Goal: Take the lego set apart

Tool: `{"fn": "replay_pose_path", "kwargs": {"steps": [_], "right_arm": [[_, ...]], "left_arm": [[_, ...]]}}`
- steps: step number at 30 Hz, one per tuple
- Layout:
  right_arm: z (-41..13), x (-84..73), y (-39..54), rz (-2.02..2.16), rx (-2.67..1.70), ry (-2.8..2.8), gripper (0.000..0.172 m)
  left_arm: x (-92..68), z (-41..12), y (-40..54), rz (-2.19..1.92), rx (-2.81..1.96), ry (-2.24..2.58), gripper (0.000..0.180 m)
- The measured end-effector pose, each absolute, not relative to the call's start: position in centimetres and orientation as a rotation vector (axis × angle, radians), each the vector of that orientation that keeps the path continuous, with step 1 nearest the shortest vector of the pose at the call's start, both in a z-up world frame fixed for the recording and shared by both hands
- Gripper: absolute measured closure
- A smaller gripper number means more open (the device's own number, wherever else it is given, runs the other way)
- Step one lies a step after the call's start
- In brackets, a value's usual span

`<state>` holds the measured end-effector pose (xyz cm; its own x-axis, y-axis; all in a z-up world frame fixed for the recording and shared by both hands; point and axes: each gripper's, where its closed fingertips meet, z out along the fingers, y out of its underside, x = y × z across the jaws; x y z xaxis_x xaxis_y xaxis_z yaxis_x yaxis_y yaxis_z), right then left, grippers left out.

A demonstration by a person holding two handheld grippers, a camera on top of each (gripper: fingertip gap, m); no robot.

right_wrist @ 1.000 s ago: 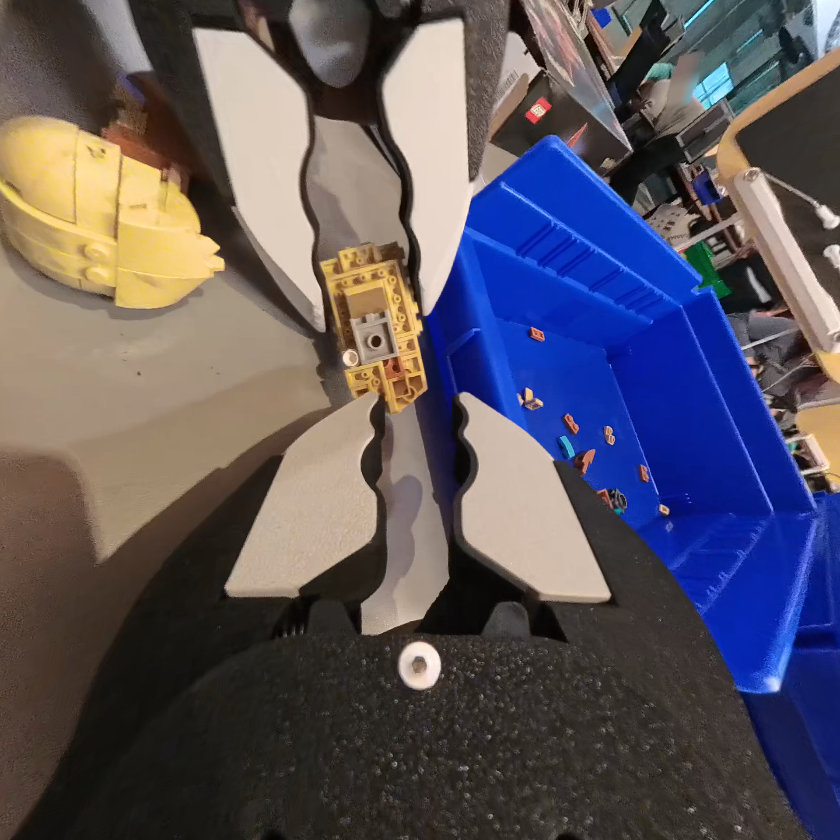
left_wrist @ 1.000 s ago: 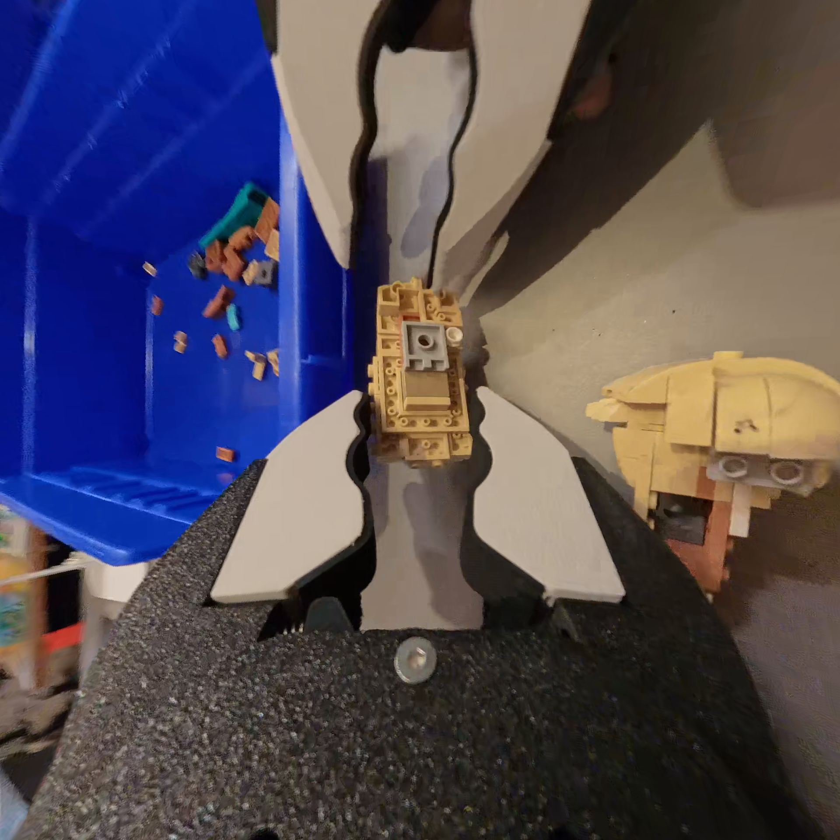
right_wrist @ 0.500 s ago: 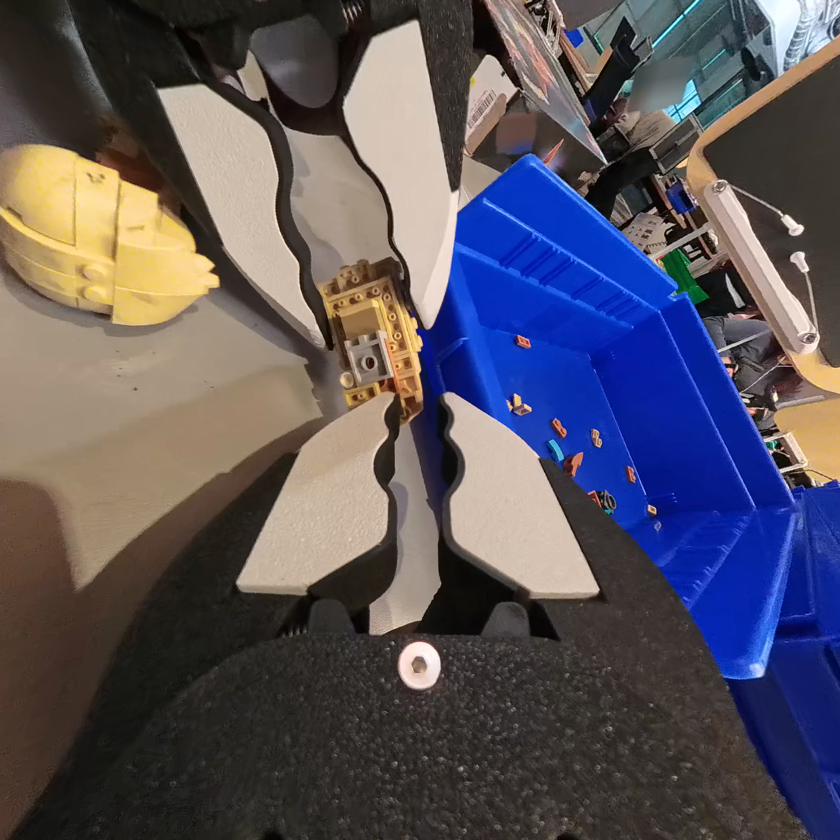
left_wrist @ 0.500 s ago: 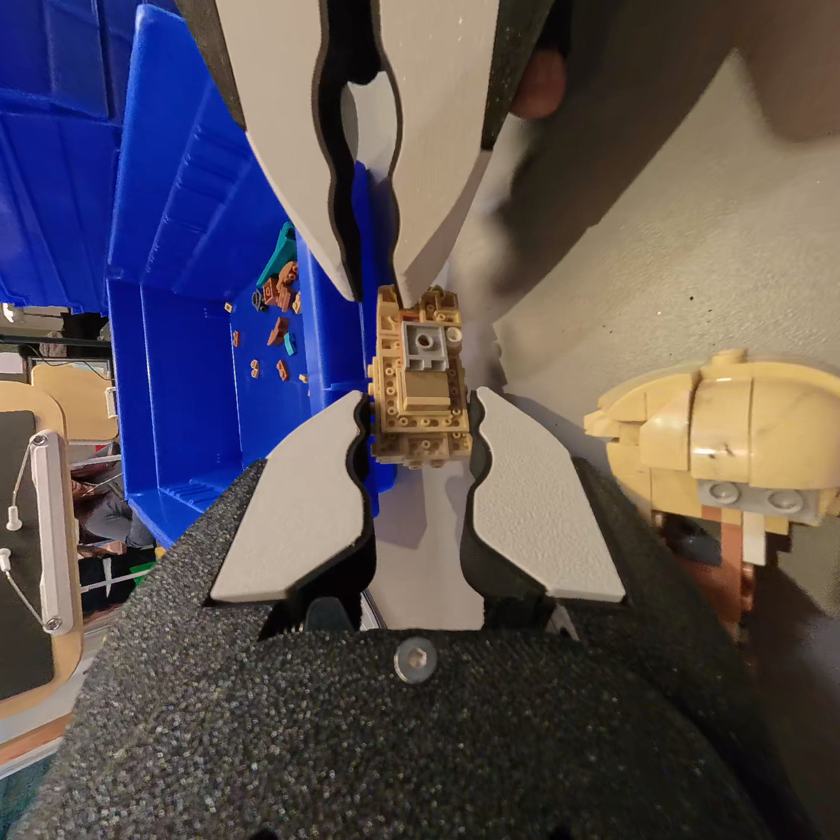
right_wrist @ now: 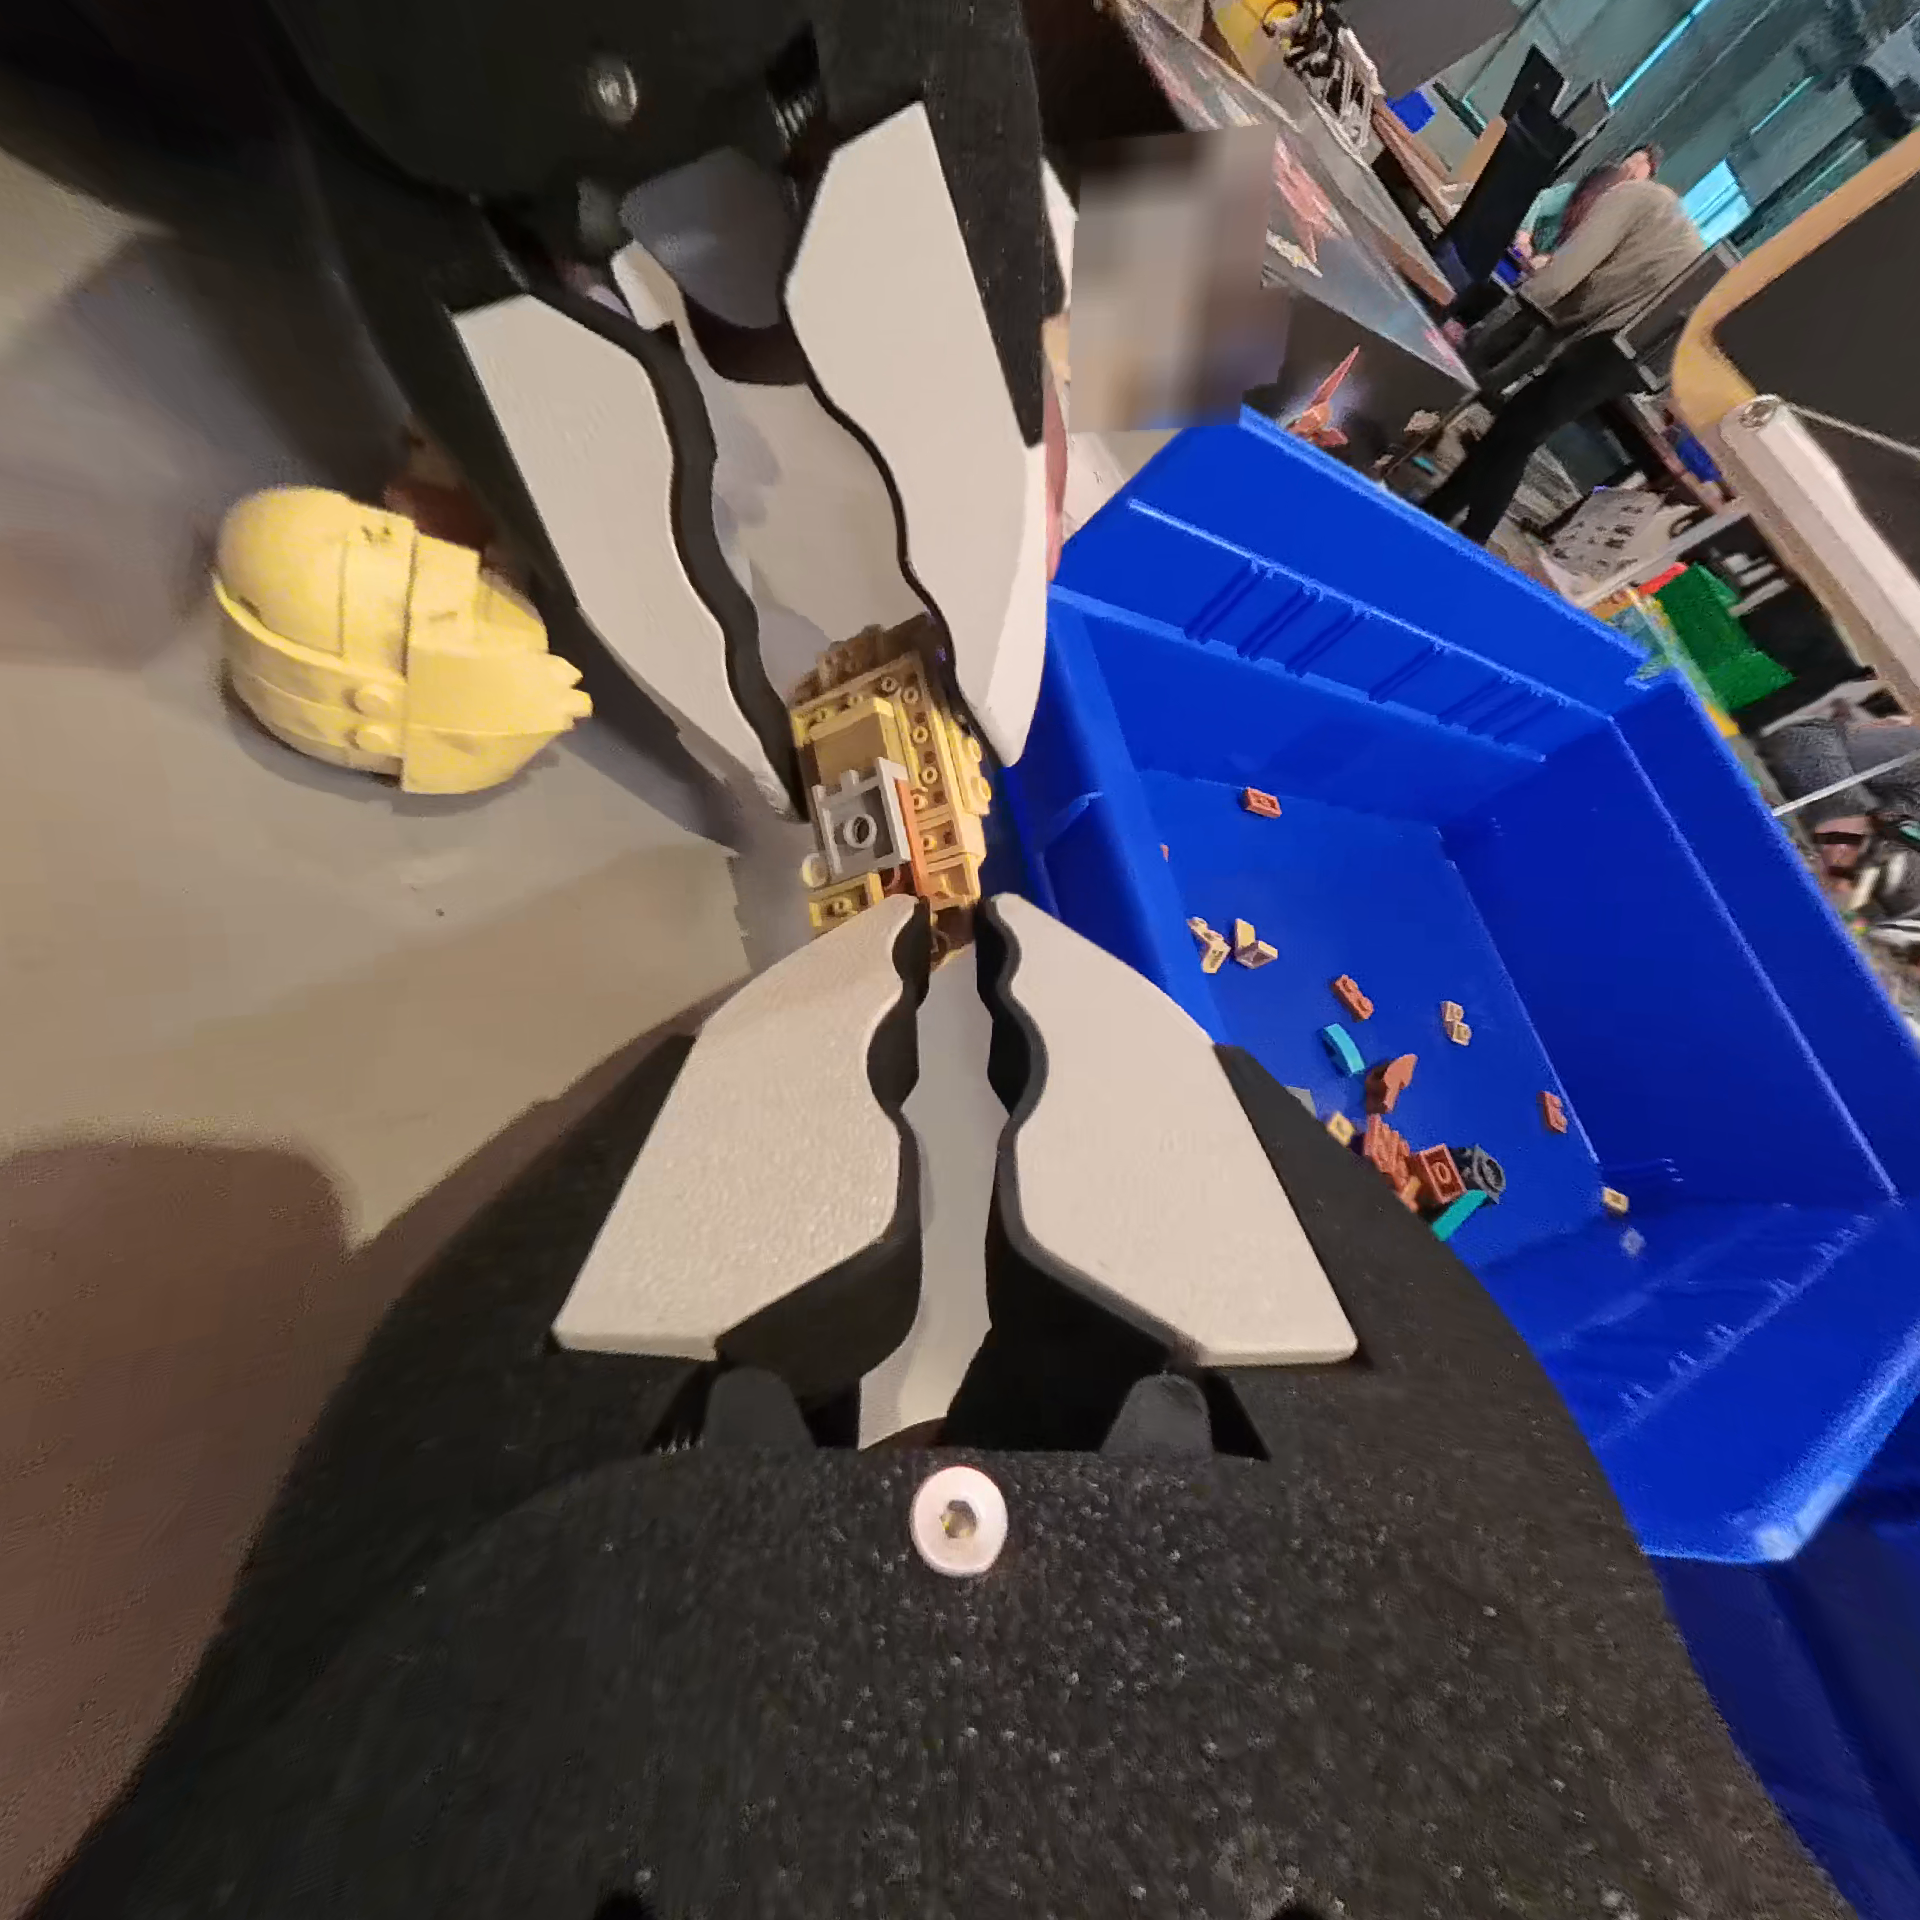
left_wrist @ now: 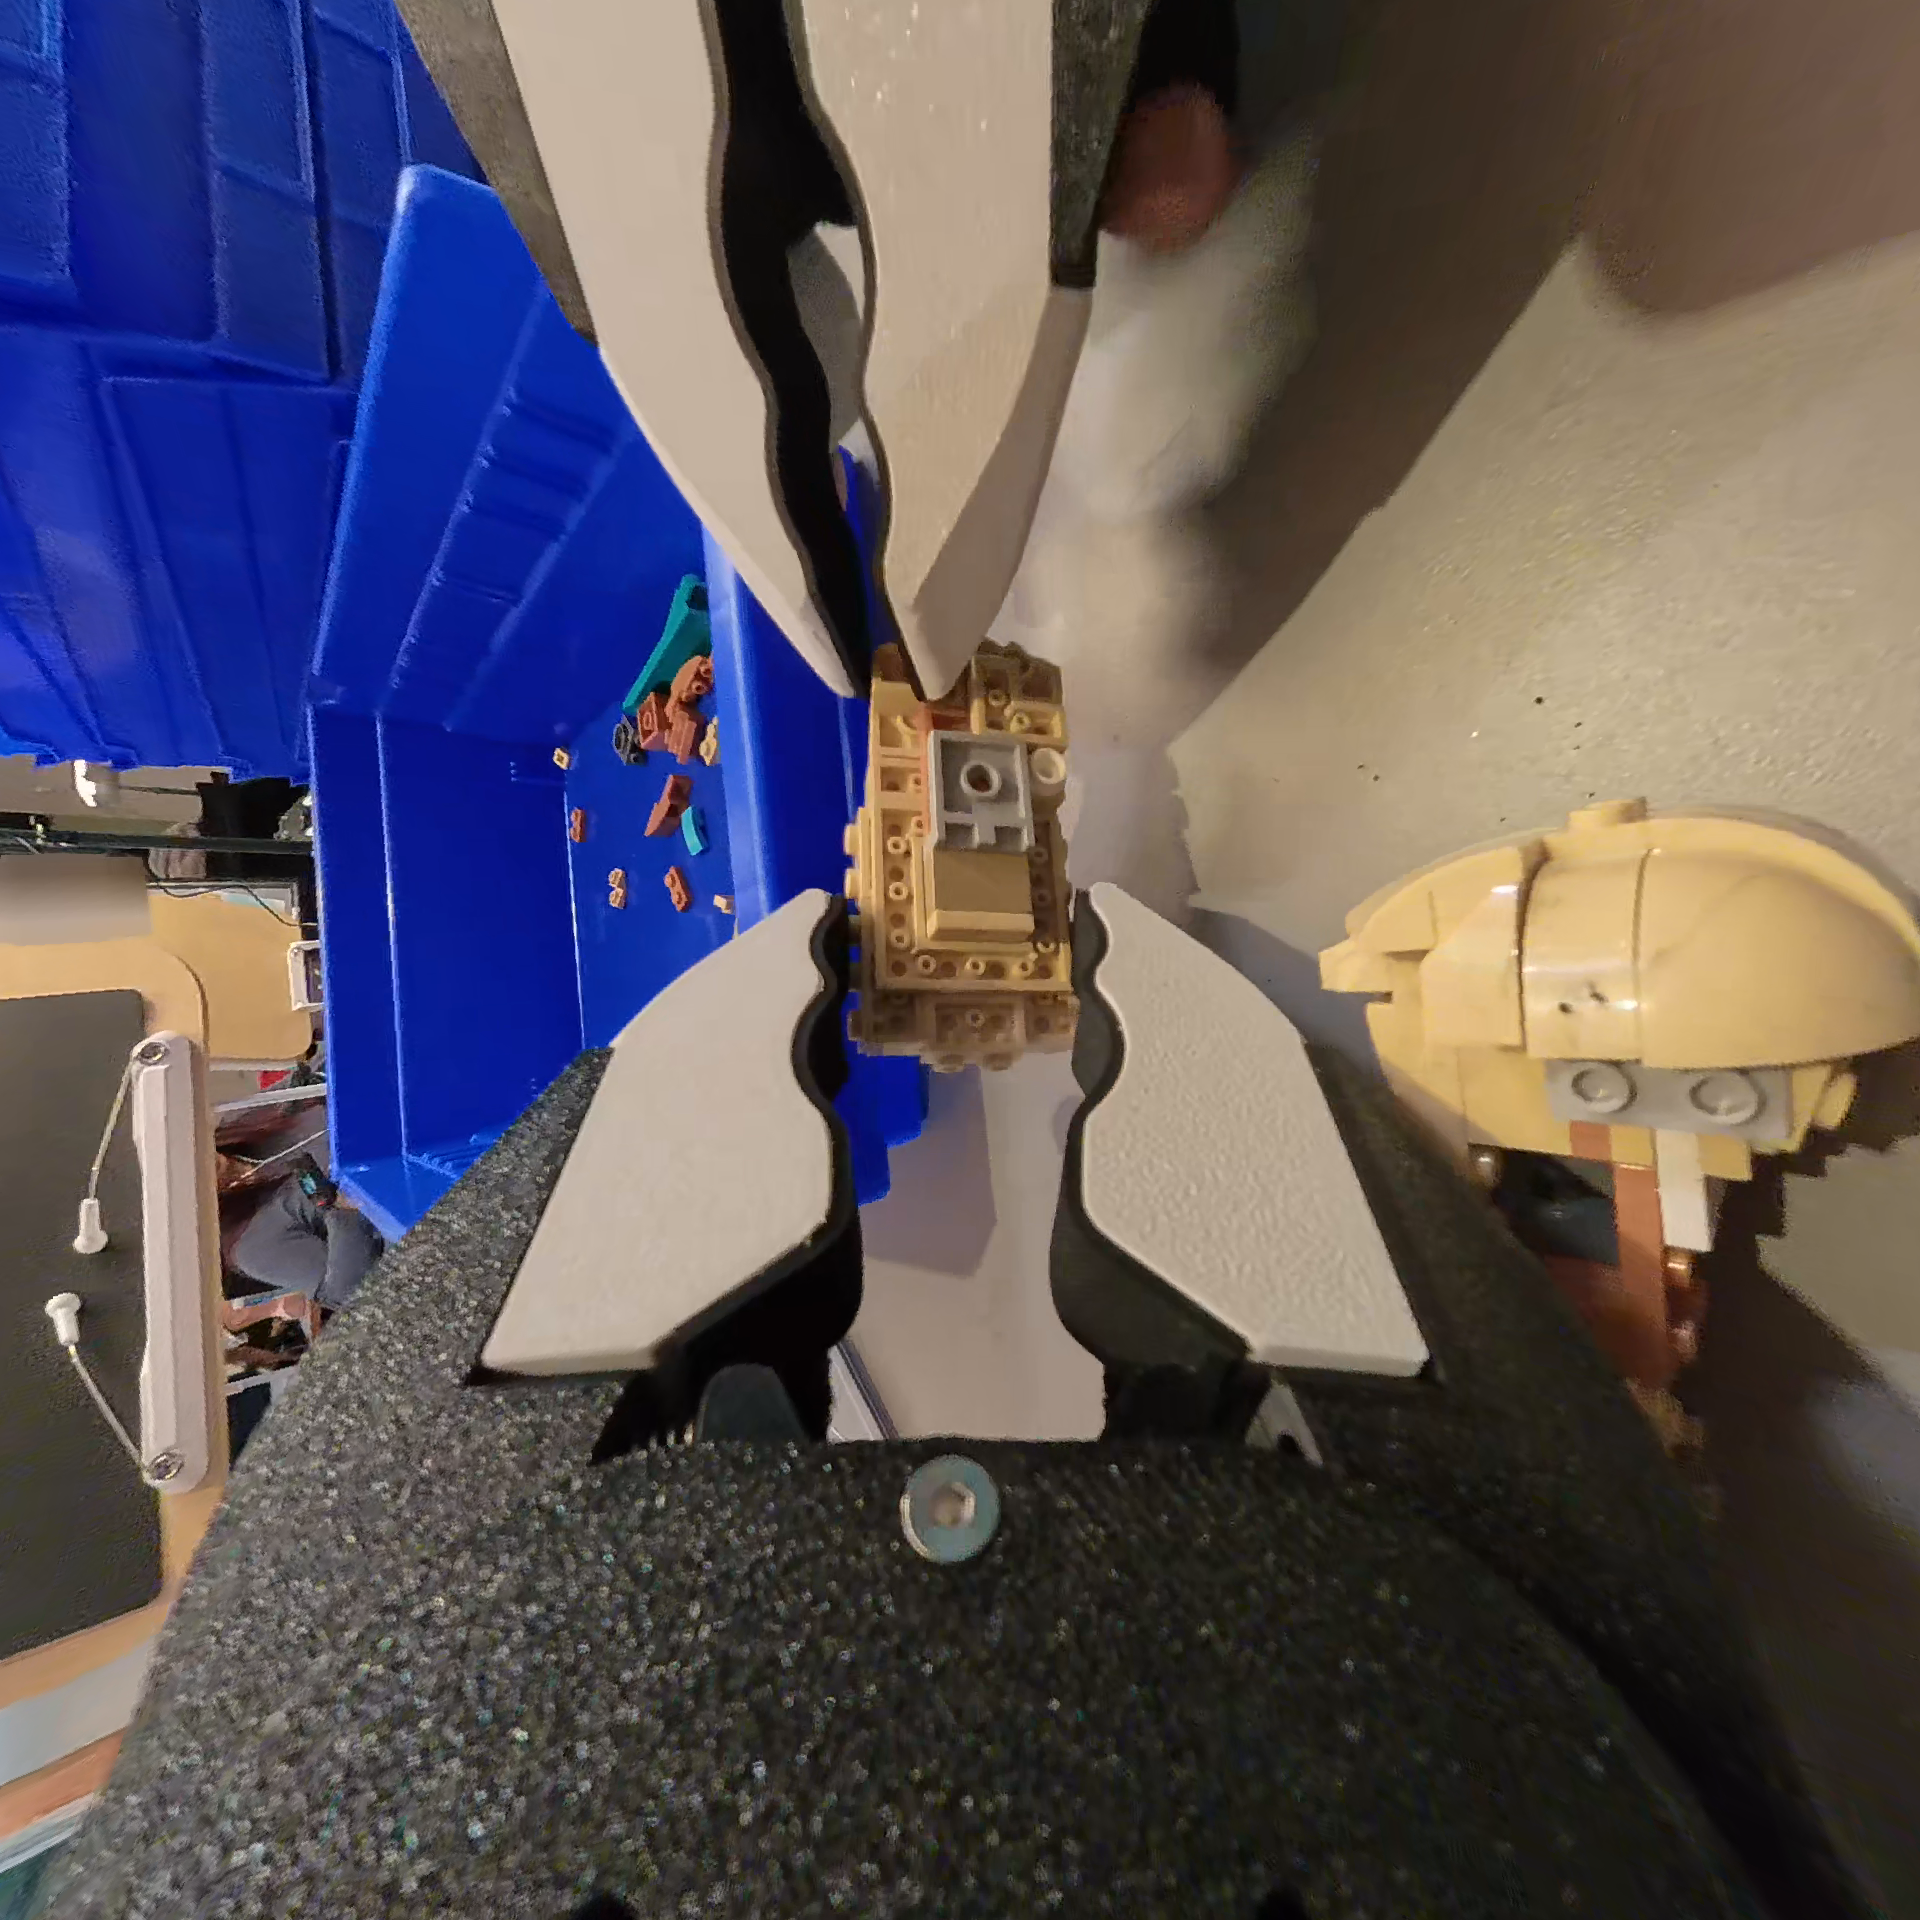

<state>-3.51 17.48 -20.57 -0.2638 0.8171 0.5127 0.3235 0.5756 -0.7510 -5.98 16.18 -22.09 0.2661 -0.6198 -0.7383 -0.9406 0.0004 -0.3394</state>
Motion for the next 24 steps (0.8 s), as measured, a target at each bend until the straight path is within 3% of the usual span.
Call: {"fn": "replay_pose_path", "kwargs": {"steps": [9,18,24], "right_arm": [[-20.2,-3.5,16.9,0.729,-0.956,-1.824,0.164],[-21.2,-3.5,17.3,0.931,-1.222,-1.821,0.169],[-21.2,-3.5,17.4,0.78,-1.05,-1.831,0.169]], "left_arm": [[-6.2,-22.4,16.2,0.424,-1.753,1.41,0.14],[-6.3,-22.5,16.2,0.614,-1.605,1.545,0.14],[-6.2,-23.0,16.3,0.472,-1.74,1.45,0.14]]}}
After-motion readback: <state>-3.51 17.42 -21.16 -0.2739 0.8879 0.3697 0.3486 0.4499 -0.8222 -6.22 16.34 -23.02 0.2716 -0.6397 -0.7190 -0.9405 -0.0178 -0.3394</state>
